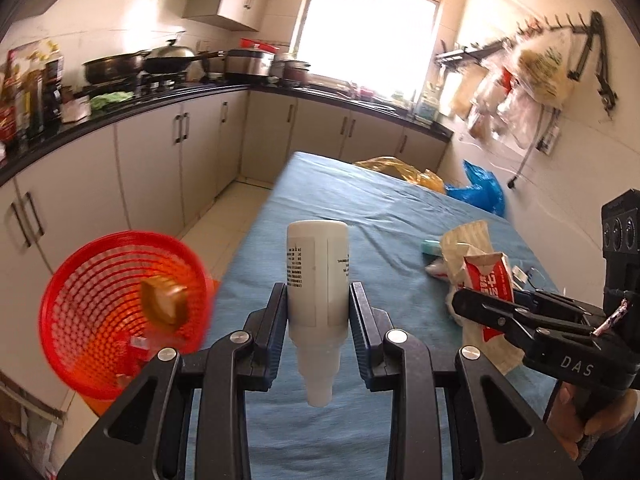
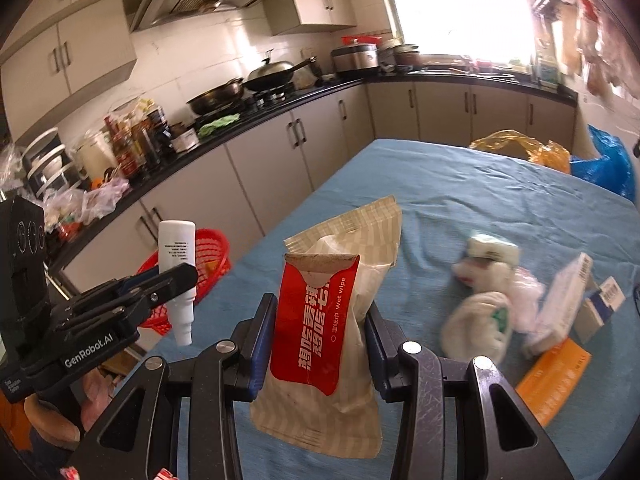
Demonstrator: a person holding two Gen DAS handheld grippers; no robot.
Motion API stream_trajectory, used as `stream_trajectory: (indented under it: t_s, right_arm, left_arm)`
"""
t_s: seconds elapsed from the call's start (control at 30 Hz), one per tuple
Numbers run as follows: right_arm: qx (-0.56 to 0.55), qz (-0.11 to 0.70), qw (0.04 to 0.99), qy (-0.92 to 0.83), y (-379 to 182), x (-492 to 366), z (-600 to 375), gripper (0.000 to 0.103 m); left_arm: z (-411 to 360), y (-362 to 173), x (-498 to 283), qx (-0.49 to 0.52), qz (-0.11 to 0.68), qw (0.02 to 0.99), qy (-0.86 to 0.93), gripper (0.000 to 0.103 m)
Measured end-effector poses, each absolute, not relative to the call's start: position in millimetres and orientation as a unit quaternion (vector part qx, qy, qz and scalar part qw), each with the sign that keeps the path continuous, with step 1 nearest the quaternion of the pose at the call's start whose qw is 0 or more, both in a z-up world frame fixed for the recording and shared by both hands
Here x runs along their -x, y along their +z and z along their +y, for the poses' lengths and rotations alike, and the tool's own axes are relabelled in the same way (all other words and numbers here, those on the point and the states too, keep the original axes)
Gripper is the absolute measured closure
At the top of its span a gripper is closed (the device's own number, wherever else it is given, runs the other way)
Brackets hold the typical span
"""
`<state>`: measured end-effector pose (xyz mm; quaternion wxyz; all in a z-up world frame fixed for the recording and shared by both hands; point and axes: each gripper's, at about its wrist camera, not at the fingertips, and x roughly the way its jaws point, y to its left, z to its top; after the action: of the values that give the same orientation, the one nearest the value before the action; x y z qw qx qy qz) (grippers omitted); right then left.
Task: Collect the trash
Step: 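Carry the spray bottle and paper bag over the red basket with both grippers, then open both grippers over the red basket to drop the bottle and bag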
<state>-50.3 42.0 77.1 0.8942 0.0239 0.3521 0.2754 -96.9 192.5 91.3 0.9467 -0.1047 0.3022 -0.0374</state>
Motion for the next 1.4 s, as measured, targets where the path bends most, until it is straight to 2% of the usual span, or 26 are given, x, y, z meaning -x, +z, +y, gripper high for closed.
stream_trajectory:
  t_s: [0.57, 1.07, 1.13, 1.17, 1.4]
  right_arm:
    - [0.021, 0.364, 0.869, 0.334, 85, 32, 146, 0.059]
    - [-0.004, 0.41, 0.825, 0.389, 70, -10, 236, 0.056]
    - [-0.005, 0.405, 0.834, 0.376, 69, -15, 241, 0.048]
    - [-0.01, 0.404, 0.833, 0.378, 69, -16, 240, 0.045]
    - [-0.041, 0.388, 0.847, 0.361, 79, -10, 187, 0.045]
  left_arm:
    - [282, 81, 111, 0.142, 0.296, 0.944, 0.034, 0.074]
    - [339, 61, 109, 0.165, 0.315, 0.93, 0.092, 0.073]
    - [342, 61, 110, 0.171, 0.312, 0.929, 0.098, 0.061]
    - [343, 61, 111, 0.173, 0.308, 0.93, 0.102, 0.051]
    - [336, 67, 118, 0.176, 0.297, 0.934, 0.093, 0.049]
